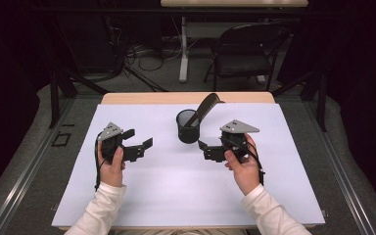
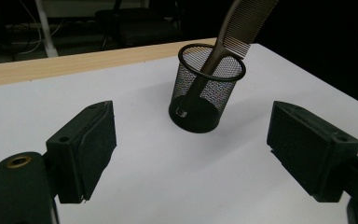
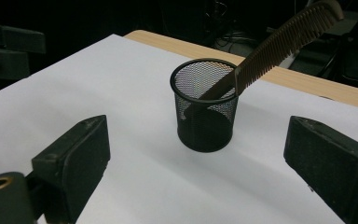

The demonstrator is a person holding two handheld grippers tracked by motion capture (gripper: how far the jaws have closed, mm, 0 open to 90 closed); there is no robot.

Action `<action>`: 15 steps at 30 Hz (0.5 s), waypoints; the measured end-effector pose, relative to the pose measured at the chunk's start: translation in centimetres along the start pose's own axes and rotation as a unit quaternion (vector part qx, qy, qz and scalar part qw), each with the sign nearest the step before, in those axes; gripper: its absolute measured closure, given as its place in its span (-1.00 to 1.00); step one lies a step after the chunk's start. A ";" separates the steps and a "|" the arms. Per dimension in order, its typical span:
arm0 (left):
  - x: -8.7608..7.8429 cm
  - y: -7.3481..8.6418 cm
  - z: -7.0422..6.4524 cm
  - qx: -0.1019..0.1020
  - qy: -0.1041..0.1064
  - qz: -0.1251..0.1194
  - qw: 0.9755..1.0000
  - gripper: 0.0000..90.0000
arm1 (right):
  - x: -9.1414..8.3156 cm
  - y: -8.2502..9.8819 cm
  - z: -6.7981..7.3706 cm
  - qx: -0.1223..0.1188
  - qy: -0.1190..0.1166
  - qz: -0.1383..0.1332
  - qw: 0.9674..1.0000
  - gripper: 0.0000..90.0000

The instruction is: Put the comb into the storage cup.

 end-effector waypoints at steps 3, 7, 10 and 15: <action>-0.3 0.1 -0.1 0.009 0.004 0.007 1.000 -0.65 | -0.8 0.3 0.1 -0.007 -0.002 -0.002 1.000 -0.84; -1.0 0.0 -0.1 0.018 0.011 0.009 1.000 -0.65 | -1.7 0.8 0.1 -0.004 -0.007 -0.001 1.000 -0.84; -2.0 -0.2 -0.2 0.023 0.014 0.006 1.000 -0.65 | -2.4 1.1 0.0 -0.006 -0.010 -0.007 1.000 -0.84; -3.5 0.1 0.1 0.023 0.014 0.001 1.000 -0.65 | -3.4 2.0 -0.5 0.001 -0.009 -0.007 1.000 -0.84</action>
Point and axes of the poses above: each handheld gripper's, and its own axes: x roughly forward along the jaws, y roughly out of its underside, z roughly to its left, the point moved 5 cm from there along x, roughly forward along the jaws, and after that the axes turned 12 degrees about x, right-handed, at the moved point
